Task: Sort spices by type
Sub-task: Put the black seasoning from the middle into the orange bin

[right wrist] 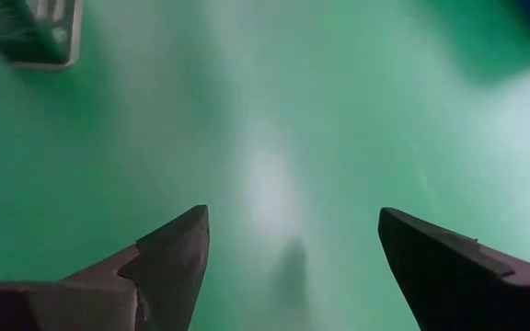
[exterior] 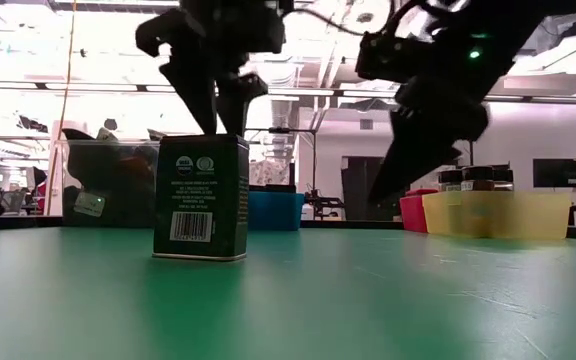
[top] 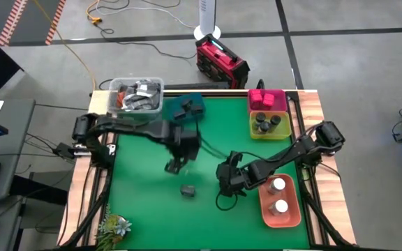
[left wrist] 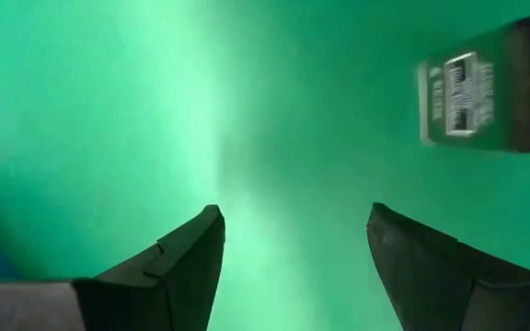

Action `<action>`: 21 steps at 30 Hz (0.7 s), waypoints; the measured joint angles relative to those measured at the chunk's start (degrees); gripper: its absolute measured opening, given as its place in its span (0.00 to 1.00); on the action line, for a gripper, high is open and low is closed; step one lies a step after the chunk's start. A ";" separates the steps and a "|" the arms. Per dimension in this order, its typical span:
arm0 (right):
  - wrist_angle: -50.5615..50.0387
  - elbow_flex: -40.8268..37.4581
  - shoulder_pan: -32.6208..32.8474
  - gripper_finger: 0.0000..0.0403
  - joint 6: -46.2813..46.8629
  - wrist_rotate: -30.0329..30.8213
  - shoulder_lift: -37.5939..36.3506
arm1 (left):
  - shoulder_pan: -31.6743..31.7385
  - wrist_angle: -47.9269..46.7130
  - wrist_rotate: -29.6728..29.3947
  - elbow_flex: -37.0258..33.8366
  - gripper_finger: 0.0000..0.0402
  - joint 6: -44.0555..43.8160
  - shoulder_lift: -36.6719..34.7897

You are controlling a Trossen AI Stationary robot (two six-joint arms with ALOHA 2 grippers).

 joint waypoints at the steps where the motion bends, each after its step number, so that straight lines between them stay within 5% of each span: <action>1: -0.30 0.00 0.42 0.85 0.45 0.01 0.00 | -1.61 0.55 -0.95 0.00 0.63 -0.74 -0.13; 10: 4.52 0.00 4.37 0.85 -4.06 0.00 -0.72 | -4.76 2.81 -11.25 0.00 0.63 -9.37 -5.76; 21: 0.99 -0.06 7.66 0.85 -2.67 12.37 -5.70 | -12.05 0.84 -7.98 0.00 0.63 -11.46 -13.03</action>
